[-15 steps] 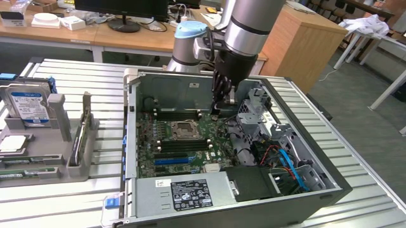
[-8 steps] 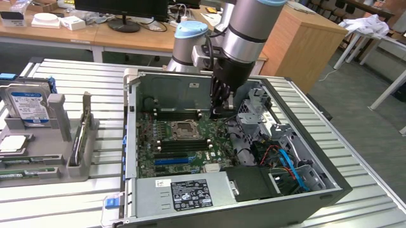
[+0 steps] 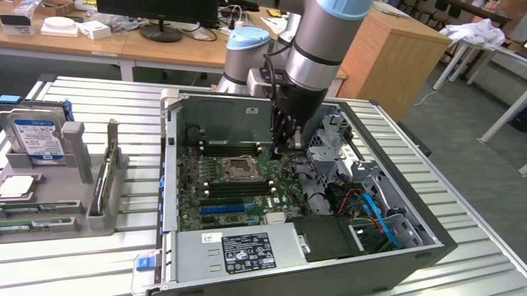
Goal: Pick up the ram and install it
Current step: 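Press down the ram until it locks into place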
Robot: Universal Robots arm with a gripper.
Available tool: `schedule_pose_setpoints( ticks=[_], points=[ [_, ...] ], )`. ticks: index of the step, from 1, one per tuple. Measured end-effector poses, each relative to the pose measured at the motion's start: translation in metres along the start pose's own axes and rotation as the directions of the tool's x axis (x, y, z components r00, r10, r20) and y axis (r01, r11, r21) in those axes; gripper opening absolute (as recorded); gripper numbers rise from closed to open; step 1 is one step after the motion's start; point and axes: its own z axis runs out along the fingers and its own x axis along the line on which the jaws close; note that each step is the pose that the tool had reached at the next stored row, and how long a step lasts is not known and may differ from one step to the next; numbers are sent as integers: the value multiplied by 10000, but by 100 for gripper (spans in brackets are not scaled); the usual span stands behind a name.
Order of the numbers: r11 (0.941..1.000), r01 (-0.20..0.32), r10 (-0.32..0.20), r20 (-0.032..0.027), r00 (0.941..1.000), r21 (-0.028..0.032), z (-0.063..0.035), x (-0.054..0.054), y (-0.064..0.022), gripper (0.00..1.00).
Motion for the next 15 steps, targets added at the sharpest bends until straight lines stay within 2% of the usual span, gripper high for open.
schedule_pose_setpoints(
  ticks=[15],
  points=[
    [9991,422,-422,9,9991,-22,273,19,-13,10]
  ],
)
